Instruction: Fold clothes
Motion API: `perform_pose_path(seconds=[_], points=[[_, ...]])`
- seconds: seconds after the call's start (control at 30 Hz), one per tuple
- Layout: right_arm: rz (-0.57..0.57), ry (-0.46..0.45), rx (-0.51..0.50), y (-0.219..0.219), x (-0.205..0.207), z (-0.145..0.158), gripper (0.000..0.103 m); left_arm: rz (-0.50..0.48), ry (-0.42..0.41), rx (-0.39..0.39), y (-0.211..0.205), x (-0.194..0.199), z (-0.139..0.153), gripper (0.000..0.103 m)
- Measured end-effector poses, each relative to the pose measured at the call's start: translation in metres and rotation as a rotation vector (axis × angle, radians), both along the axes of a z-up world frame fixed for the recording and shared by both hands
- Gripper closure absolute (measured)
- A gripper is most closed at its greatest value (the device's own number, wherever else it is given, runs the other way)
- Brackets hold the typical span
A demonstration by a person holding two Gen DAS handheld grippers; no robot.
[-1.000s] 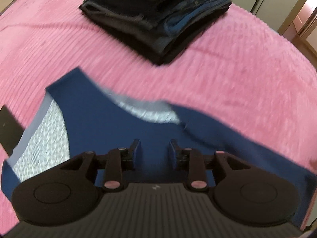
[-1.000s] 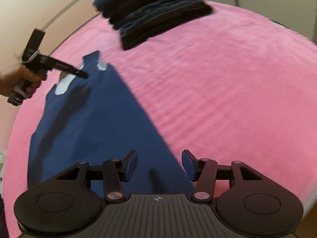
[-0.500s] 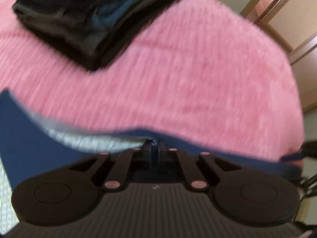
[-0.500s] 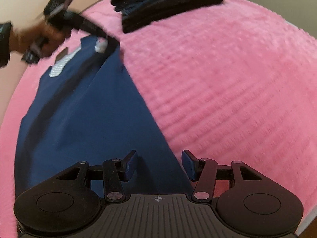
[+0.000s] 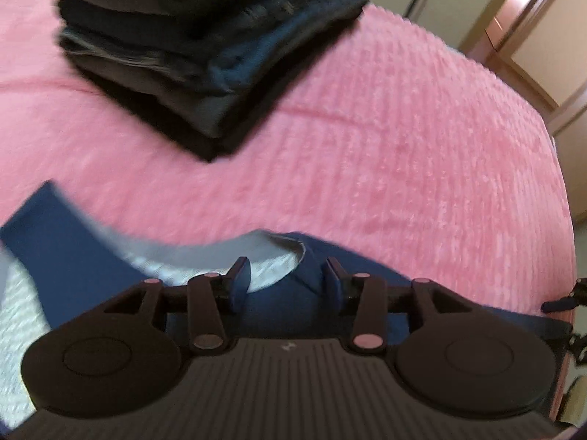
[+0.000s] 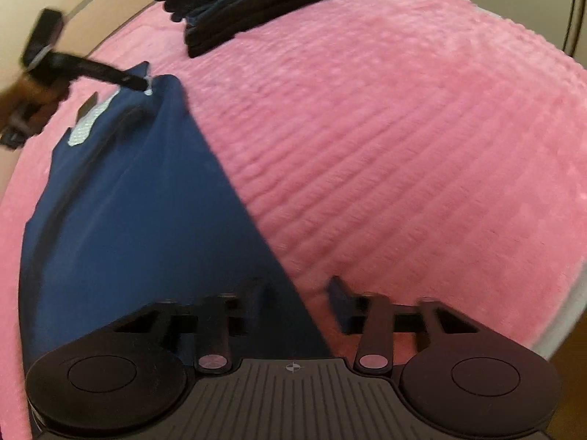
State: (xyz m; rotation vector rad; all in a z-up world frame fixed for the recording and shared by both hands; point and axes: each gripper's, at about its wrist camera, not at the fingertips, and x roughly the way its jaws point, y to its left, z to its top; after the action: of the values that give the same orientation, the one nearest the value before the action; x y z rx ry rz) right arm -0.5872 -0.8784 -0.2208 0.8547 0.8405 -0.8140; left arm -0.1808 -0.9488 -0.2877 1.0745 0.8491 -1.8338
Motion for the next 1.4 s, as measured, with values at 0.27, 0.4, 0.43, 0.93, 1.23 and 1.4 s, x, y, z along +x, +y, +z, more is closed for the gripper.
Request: perform_pose_path(seconds=[0.27, 0.4, 0.43, 0.93, 1.23, 1.4], points=[[-0.029, 0.015, 0.021, -0.006, -0.006, -0.001, 0.103, -0.146, 0.021, -0.007, 0.030, -0.037, -0.009, 0.067], [0.004, 0.028, -0.013, -0.001, 0.005, 0.009, 0.103, -0.169, -0.036, 0.022, 0.027, -0.061, -0.027, 0.066], [0.011, 0.032, -0.034, -0.001, 0.010, 0.014, 0.102, -0.181, -0.076, 0.004, 0.025, -0.065, -0.031, 0.066], [0.406, -0.049, -0.296, -0.093, 0.194, -0.013, 0.049, 0.180, -0.077, -0.172, 0.072, 0.042, 0.025, 0.067], [0.285, 0.139, -0.340, -0.132, 0.153, -0.017, 0.058, 0.548, -0.144, -0.077, 0.210, 0.140, 0.017, 0.065], [0.382, 0.005, -0.311, -0.081, 0.158, 0.014, 0.058, 0.753, -0.116, -0.025, 0.291, 0.165, 0.015, 0.065]])
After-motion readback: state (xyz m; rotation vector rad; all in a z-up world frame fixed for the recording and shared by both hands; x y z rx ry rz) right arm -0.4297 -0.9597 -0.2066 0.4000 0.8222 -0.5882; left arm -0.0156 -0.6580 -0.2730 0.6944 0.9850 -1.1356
